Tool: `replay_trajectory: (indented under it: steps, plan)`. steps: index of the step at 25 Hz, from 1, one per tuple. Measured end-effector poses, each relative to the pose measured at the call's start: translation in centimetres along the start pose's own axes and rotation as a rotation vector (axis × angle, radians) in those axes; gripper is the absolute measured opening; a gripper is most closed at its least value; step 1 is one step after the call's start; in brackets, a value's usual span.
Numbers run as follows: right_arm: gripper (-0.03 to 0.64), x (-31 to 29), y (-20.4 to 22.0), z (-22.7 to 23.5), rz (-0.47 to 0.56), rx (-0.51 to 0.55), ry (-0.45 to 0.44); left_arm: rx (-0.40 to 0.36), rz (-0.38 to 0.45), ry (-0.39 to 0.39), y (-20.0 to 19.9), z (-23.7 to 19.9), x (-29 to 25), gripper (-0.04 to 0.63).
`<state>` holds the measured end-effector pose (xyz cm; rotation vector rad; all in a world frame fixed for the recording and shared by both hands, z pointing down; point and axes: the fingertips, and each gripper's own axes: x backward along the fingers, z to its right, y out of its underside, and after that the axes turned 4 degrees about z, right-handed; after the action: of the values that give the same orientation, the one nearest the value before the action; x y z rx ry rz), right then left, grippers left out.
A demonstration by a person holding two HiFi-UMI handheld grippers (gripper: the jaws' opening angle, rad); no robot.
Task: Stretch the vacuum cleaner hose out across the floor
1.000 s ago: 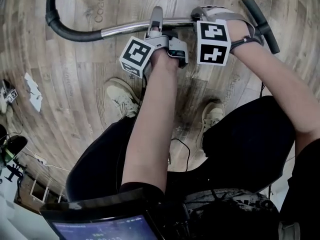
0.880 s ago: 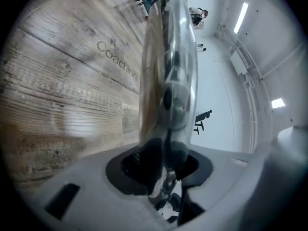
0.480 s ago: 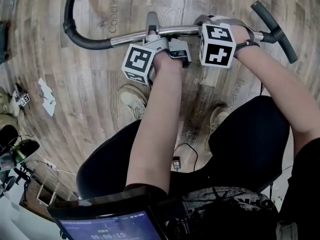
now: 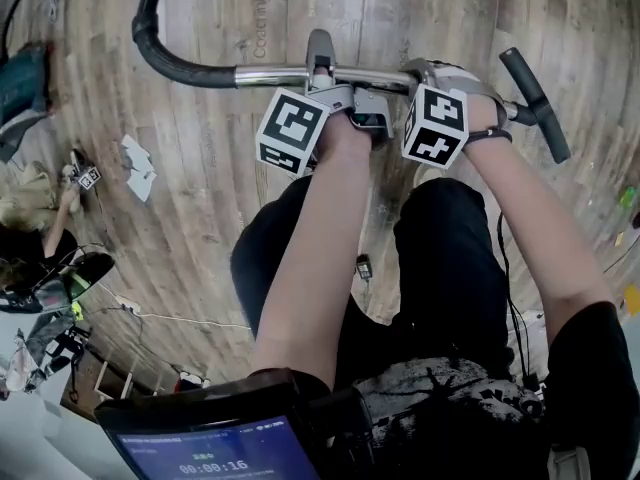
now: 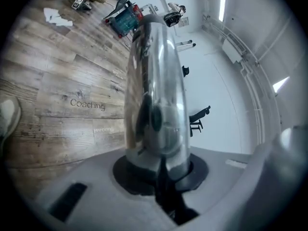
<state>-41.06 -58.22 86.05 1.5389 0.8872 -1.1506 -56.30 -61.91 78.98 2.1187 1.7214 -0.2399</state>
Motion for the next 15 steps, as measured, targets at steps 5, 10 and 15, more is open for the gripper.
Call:
replay_trajectory:
  steps: [5,10,15]
  plan:
    - [0.049,14.0,-0.2,-3.4,-0.014,-0.155,-0.104,-0.039,-0.122,-0.067,2.2,11.3,6.4,0.054]
    - [0.049,27.3,-0.5,-5.4,-0.015,-0.333,-0.198,-0.165,-0.272,0.082,4.9,24.0,10.8,0.087]
    - [0.049,37.4,-0.8,-8.2,-0.059,-0.435,-0.234,-0.044,-0.368,0.088,6.4,31.8,15.8,0.052]
